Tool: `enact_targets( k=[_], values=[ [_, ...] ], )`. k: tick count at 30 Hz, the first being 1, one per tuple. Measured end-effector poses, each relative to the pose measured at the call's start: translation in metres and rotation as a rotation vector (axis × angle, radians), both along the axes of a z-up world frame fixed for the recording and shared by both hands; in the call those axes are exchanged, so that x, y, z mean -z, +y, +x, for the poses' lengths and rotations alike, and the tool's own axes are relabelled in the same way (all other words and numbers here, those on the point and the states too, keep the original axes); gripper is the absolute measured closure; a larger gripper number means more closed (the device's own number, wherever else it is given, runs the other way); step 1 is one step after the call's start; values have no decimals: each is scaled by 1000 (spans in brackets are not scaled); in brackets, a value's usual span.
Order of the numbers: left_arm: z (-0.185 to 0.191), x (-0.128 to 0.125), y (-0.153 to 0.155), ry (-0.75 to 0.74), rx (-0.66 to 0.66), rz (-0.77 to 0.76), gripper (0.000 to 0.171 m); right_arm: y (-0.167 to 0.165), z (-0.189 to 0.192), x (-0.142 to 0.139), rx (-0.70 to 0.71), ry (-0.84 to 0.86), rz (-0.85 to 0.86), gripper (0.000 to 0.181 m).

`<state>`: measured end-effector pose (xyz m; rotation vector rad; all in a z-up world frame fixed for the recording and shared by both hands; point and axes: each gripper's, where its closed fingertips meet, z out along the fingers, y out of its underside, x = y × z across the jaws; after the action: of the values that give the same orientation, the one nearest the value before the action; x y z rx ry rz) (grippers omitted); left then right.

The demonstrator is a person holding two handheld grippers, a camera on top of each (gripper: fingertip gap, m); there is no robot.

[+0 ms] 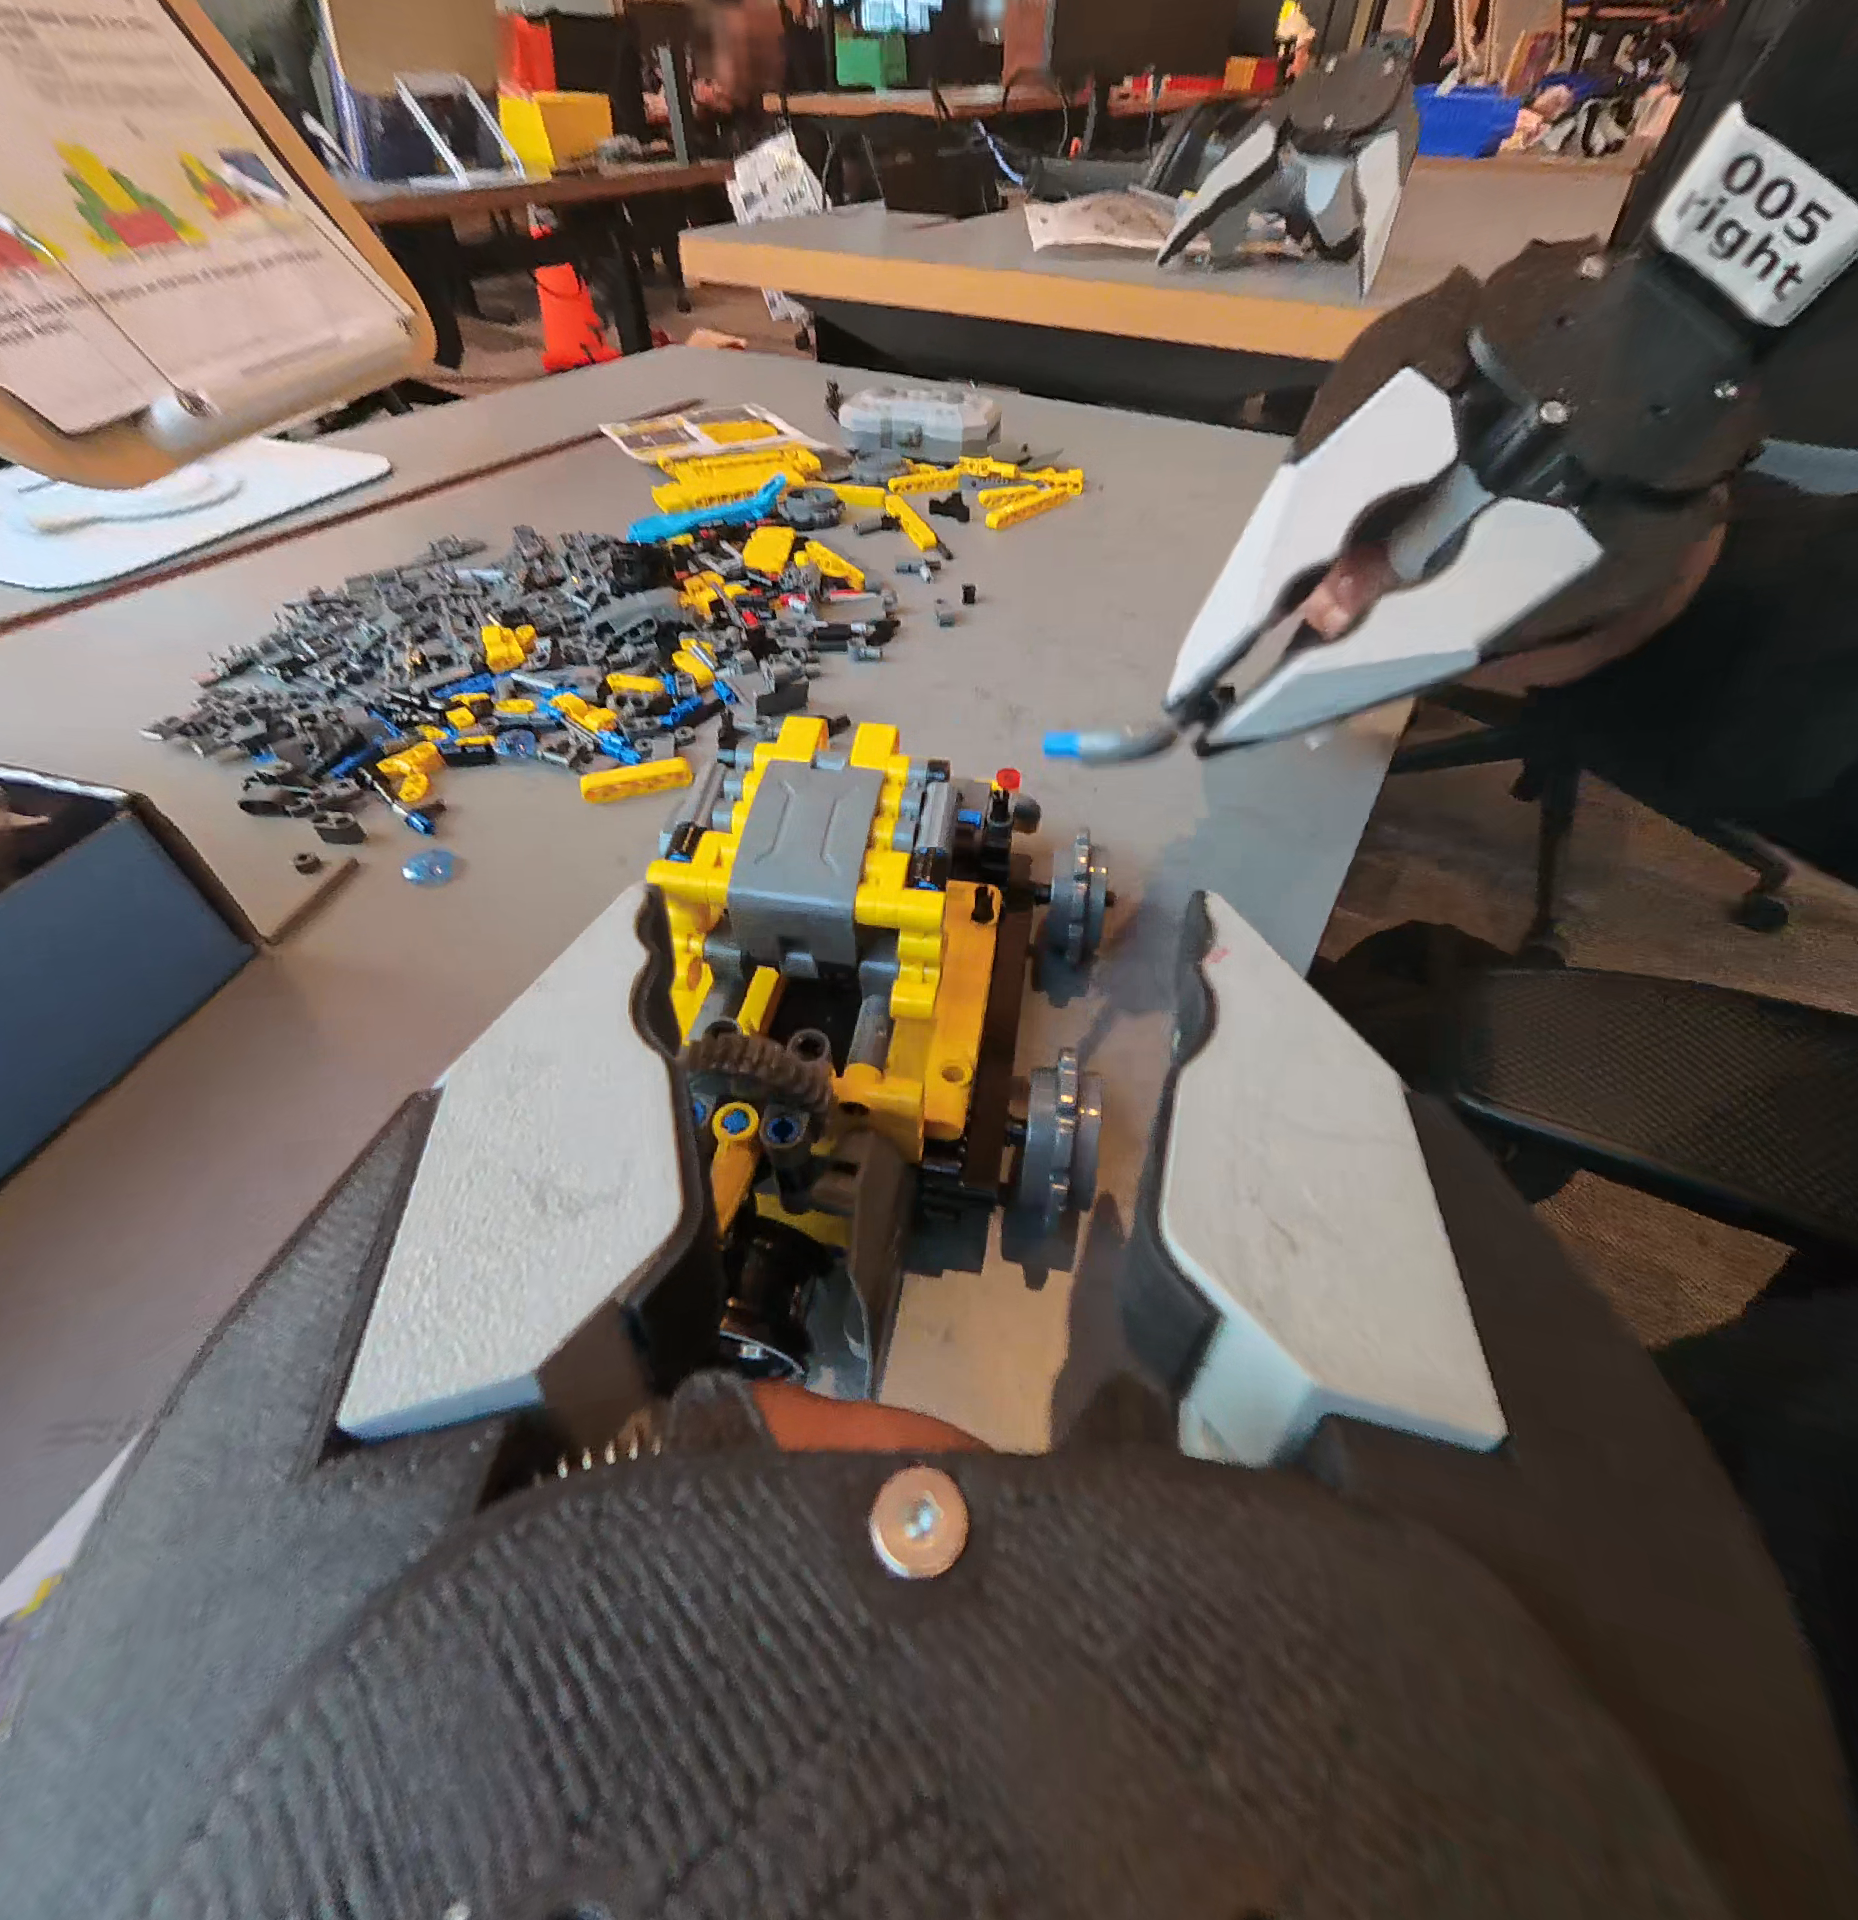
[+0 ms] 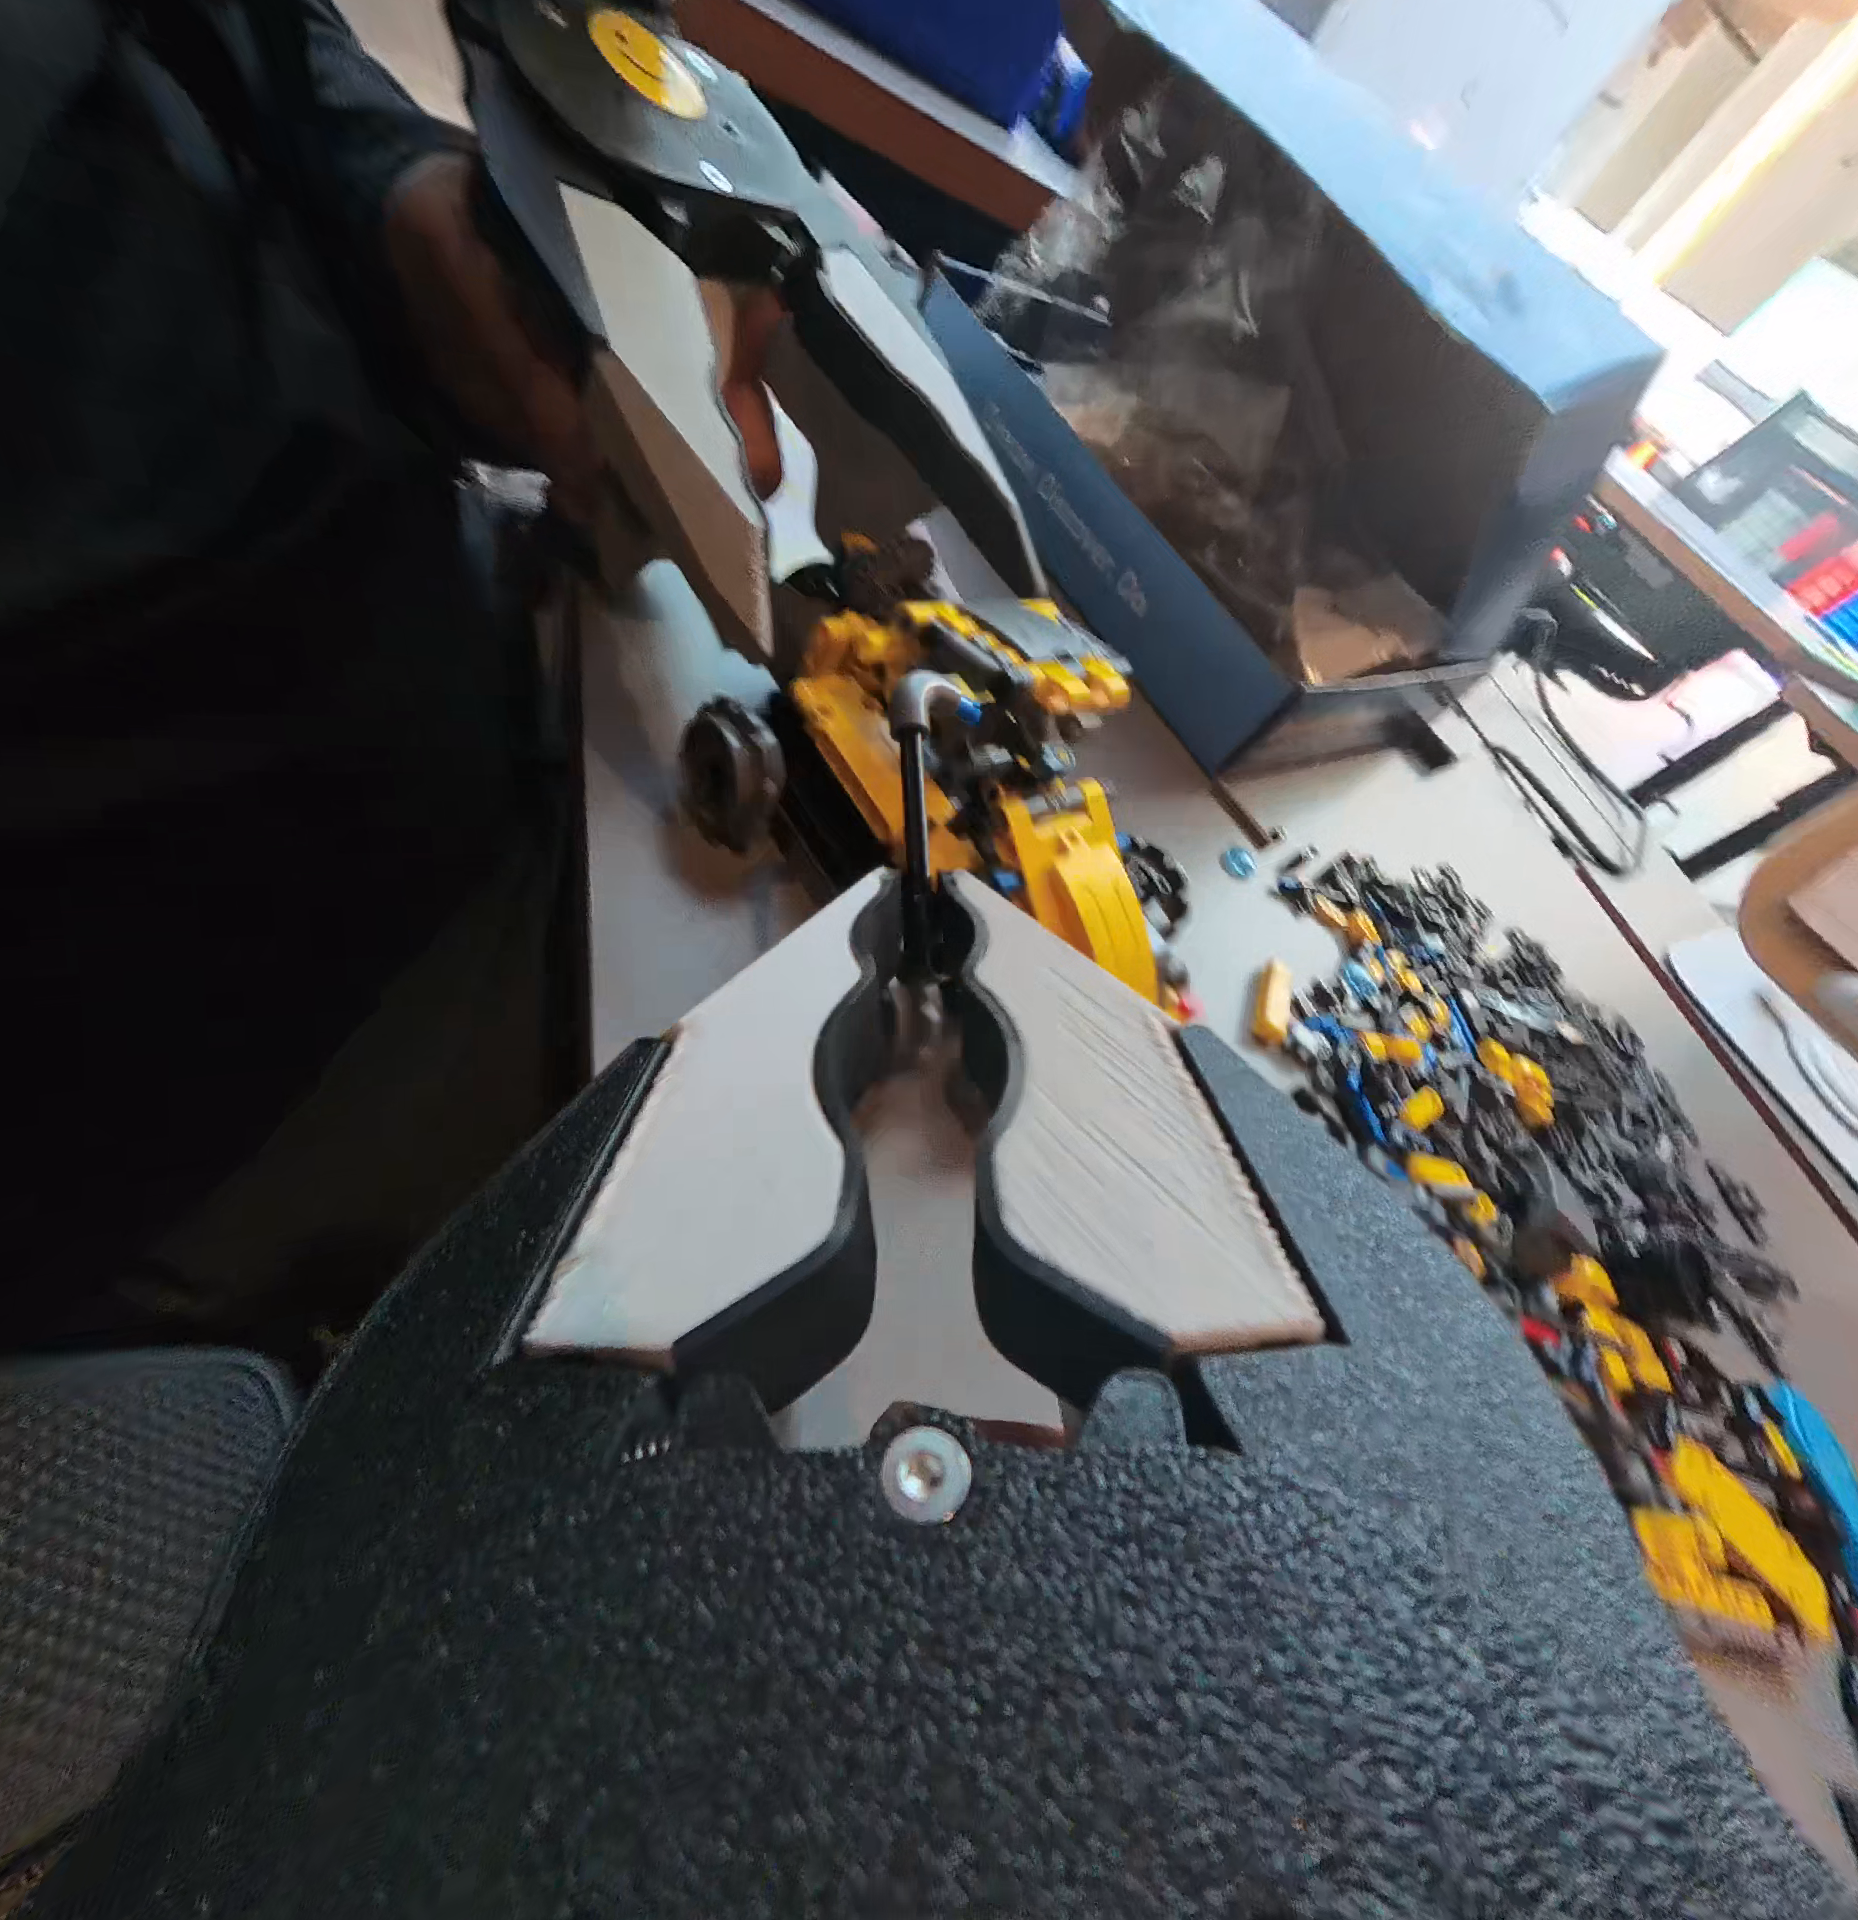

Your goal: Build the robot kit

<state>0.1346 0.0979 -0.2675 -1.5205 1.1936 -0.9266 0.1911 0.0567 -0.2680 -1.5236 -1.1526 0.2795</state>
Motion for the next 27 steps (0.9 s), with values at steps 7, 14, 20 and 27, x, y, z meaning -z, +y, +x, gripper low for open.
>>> enact_targets(
  k=[7, 14, 20, 27],
  values=[
    [3, 1, -2, 14, -12, 40, 73, 32, 40, -36, 166, 66, 121, 176],
    [2, 2, -1, 17, -17, 31, 75, 10, -25, -23, -84, 72, 63, 176],
    [1, 2, -2, 17, -5, 20, 77, 11, -2, 0, 24, 45, 3, 177],
    [0, 5, -3, 71, 20, -9, 82, 25, 1, -13, 27, 82, 45, 176]
  ],
)
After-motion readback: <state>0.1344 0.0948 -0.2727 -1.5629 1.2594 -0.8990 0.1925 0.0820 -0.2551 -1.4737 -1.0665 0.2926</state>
